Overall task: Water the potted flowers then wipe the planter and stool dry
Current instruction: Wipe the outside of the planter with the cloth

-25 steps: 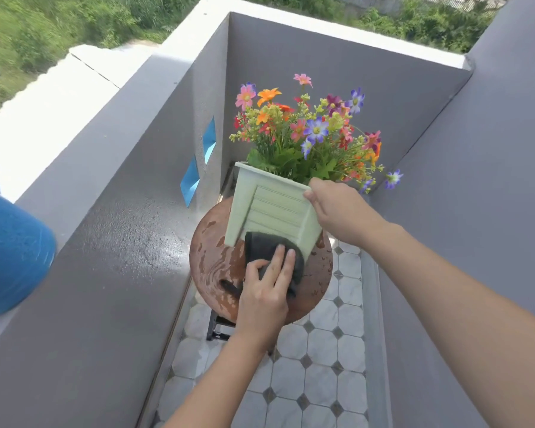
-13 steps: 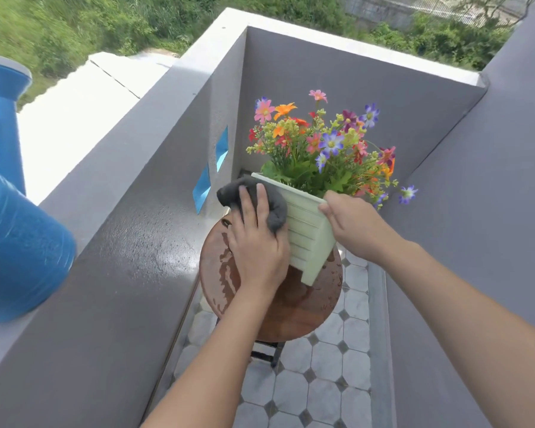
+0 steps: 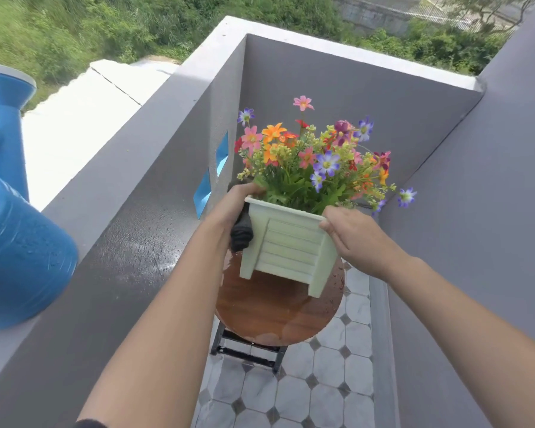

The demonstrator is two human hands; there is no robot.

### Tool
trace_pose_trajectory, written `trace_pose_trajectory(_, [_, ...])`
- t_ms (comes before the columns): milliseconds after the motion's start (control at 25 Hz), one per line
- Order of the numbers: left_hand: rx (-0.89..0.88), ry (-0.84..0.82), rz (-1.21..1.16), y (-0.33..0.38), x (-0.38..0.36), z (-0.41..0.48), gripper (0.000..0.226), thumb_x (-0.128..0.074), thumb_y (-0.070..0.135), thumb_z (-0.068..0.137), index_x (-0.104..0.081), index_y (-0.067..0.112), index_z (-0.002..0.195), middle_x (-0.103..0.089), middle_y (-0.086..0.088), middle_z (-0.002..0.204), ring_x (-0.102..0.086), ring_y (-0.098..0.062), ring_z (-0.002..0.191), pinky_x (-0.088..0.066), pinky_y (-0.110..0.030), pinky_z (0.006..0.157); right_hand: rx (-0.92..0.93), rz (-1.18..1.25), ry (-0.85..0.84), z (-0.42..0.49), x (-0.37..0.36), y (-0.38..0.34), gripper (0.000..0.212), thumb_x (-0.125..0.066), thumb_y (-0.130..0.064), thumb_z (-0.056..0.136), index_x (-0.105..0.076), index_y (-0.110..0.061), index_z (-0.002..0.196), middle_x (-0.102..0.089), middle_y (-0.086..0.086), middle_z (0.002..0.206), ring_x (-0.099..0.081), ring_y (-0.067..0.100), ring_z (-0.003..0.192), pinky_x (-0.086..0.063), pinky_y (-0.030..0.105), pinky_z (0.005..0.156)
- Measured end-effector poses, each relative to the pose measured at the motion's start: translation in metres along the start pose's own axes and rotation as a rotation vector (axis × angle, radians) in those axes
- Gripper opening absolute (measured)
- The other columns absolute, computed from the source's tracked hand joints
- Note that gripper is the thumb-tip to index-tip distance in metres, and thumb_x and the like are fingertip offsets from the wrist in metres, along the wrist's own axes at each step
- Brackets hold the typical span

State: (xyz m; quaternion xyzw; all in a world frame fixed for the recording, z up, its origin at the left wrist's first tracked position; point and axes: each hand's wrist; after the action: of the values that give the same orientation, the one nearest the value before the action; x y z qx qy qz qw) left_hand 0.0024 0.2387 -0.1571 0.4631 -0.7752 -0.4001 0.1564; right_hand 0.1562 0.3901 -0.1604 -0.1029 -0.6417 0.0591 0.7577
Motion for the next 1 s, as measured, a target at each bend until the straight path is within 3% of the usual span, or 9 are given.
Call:
trace_pose_trajectory(80, [0.035, 0.036, 0.069, 0.004, -0.004, -0.011, 0.023, -0.056, 0.014, 0.073, -0.041, 0.016, 0.055, -0.038, 0.003, 0.038, -0.035, -0.014, 0.028, -0.029, -0.015, 0.036, 0.012, 0.002, 0.044, -0.003, -0.002, -0.001, 0.031, -0.023, -0.033, 0.093, -0.033, -0.014, 0.071, -0.040, 0.003, 0.063, -0.036, 0.021, 0.057, -0.014, 0.031, 0.056])
trace_pose_trajectory(200, [-0.003, 0.117, 0.028, 0.001, -0.010, -0.017, 0.025, -0.045, 0.002, 0.068, -0.030, 0.016, 0.053, -0.026, 0.003, 0.034, -0.021, -0.012, 0.021, -0.024, -0.010, 0.035, -0.028, -0.094, 0.127, -0.004, -0.009, -0.002, 0.030, -0.027, -0.025, 0.091, -0.046, -0.009, 0.074, -0.049, 0.010, 0.067, -0.045, 0.027, 0.060, -0.025, 0.033, 0.060])
trace_pose_trajectory(320, [-0.050, 0.240, -0.011, -0.006, -0.014, -0.018, 0.021, -0.045, -0.003, 0.064, -0.034, 0.012, 0.055, -0.029, -0.002, 0.048, -0.024, -0.013, 0.026, -0.024, -0.011, 0.036, -0.076, -0.275, 0.231, -0.009, -0.015, -0.012, 0.030, -0.034, -0.019, 0.088, -0.060, -0.005, 0.094, -0.060, 0.011, 0.081, -0.056, 0.032, 0.071, -0.032, 0.032, 0.075])
trace_pose_trajectory(440, [-0.073, 0.312, -0.025, -0.007, -0.020, -0.023, 0.012, -0.048, -0.005, 0.065, -0.043, 0.007, 0.065, -0.033, -0.005, 0.058, -0.030, -0.018, 0.037, -0.027, -0.010, 0.033, -0.091, -0.232, 0.263, -0.012, -0.020, -0.028, 0.034, -0.041, -0.026, 0.086, -0.061, -0.007, 0.105, -0.065, 0.009, 0.092, -0.059, 0.030, 0.083, -0.036, 0.034, 0.086])
trace_pose_trajectory(560, [-0.115, 0.367, -0.110, -0.007, -0.033, -0.030, 0.014, -0.048, -0.006, 0.069, -0.043, 0.006, 0.068, -0.033, -0.005, 0.058, -0.031, -0.018, 0.037, -0.027, -0.010, 0.035, -0.102, -0.232, 0.298, -0.004, -0.025, -0.033, 0.041, -0.041, -0.039, 0.090, -0.063, -0.005, 0.096, -0.067, 0.010, 0.087, -0.062, 0.031, 0.077, -0.046, 0.036, 0.073])
trace_pose_trajectory(640, [-0.140, 0.399, -0.188, -0.008, -0.039, -0.030, 0.017, -0.050, -0.005, 0.069, -0.042, 0.009, 0.066, -0.031, -0.004, 0.058, -0.030, -0.018, 0.042, -0.030, -0.011, 0.037, -0.095, -0.177, 0.339, -0.001, -0.027, -0.031, 0.042, -0.040, -0.041, 0.091, -0.061, -0.006, 0.086, -0.064, 0.008, 0.078, -0.058, 0.029, 0.071, -0.040, 0.033, 0.067])
trace_pose_trajectory(800, [-0.190, 0.387, -0.211, -0.017, -0.042, -0.032, 0.011, -0.060, 0.017, 0.065, -0.050, 0.017, 0.070, -0.054, -0.010, 0.073, -0.058, -0.030, 0.068, -0.056, -0.046, 0.069, -0.067, 0.101, 0.424, -0.009, -0.026, -0.027, 0.042, -0.033, -0.040, 0.096, -0.049, -0.010, 0.071, -0.043, -0.003, 0.065, -0.034, 0.014, 0.065, -0.017, 0.020, 0.063])
trace_pose_trajectory(920, [-0.385, 0.385, 0.009, -0.037, -0.048, -0.053, 0.029, -0.055, 0.047, 0.085, -0.061, 0.019, 0.083, -0.064, -0.003, 0.083, -0.060, -0.026, 0.086, -0.048, -0.037, 0.080, -0.080, 0.205, 0.461, -0.013, -0.025, -0.021, 0.045, -0.028, -0.042, 0.097, -0.046, -0.012, 0.071, -0.034, -0.009, 0.067, -0.023, 0.005, 0.064, -0.017, 0.020, 0.060])
trace_pose_trajectory(1000, [-0.484, 0.390, 0.221, -0.048, -0.044, -0.064, 0.046, -0.042, 0.053, 0.092, -0.064, 0.018, 0.111, -0.067, -0.005, 0.113, -0.057, -0.026, 0.109, -0.042, -0.037, 0.090, -0.112, 0.260, 0.479, -0.013, -0.023, -0.017, 0.050, -0.026, -0.044, 0.097, -0.047, -0.009, 0.069, -0.030, -0.014, 0.064, -0.024, 0.003, 0.063, -0.019, 0.018, 0.059])
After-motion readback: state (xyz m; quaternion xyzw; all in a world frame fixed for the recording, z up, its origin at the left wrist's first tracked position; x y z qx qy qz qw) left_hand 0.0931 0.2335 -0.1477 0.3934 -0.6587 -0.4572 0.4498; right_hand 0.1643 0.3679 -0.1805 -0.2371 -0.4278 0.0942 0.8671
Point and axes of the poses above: each hand's wrist, its own z-axis towards the middle knuckle, its own x-axis out of the back of the hand, y = z × x
